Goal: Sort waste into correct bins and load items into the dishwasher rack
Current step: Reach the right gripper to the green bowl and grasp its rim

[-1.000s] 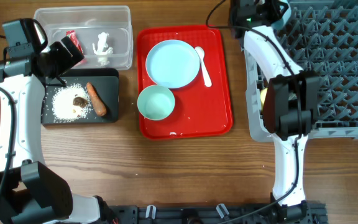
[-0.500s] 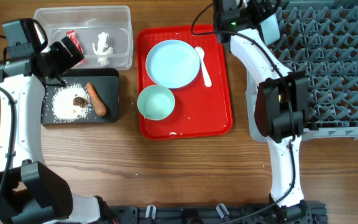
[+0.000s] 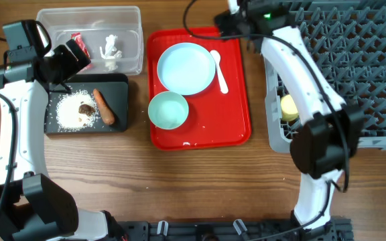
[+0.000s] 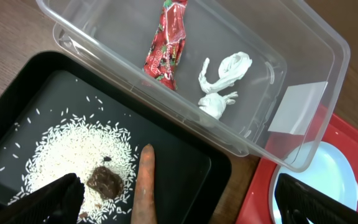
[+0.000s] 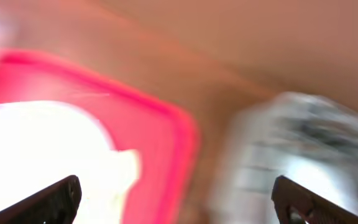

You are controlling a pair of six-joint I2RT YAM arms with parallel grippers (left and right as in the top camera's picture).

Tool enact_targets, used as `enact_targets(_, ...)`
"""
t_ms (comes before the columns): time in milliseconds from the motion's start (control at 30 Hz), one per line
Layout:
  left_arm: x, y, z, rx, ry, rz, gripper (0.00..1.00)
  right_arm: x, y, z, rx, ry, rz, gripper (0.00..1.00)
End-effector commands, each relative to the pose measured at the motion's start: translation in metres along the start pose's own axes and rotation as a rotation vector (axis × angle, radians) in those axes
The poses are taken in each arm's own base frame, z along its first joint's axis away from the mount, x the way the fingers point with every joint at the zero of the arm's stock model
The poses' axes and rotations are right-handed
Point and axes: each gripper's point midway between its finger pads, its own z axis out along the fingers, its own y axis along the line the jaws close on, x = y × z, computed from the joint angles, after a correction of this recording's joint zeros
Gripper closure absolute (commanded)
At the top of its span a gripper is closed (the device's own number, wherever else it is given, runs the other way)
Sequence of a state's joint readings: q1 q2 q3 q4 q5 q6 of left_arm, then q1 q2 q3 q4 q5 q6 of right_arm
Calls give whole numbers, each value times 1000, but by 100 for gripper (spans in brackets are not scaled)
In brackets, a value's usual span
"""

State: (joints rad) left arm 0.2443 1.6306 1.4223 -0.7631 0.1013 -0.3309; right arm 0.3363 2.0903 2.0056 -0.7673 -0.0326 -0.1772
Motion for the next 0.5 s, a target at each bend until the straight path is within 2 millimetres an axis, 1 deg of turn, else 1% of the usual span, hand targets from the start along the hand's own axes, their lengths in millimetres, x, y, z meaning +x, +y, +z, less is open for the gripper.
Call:
enact_targets(0, -4, 1, -4, -5, -16, 6, 0, 18, 111, -25, -672, 82, 168, 0)
enact_targets(33, -4, 1, -4, -5, -16, 6, 0, 26, 116, -25, -694, 124, 193, 0)
enact_targets(67, -4, 1, -4, -5, -16, 6, 0, 38, 119, -20, -691, 181, 235, 1)
enact_targets(100, -4, 1, -4, -5, -16, 6, 0, 54, 123, -14, -675, 254, 279, 6)
enact_targets(167, -4, 1, -4, -5, -16, 6, 0, 80, 128, -3, -614, 358, 339, 14)
enact_targets(200, -4, 1, -4, -5, -16, 6, 0, 95, 129, 5, -559, 411, 373, 20)
enact_targets(233, -4, 1, -4, -5, -16, 6, 0, 109, 130, 12, -498, 461, 416, 23)
enact_targets(300, -4, 1, -4, -5, -16, 6, 0, 130, 139, 20, -414, 525, 453, 26)
enact_targets(367, -4, 1, -4, -5, -16, 6, 0, 143, 147, 26, -365, 555, 456, 28)
enact_targets(400, -4, 1, -4, -5, -16, 6, 0, 155, 157, 30, -330, 578, 458, 29)
enact_targets(467, -4, 1, -4, -5, -16, 6, 0, 168, 167, 36, -280, 597, 479, 33)
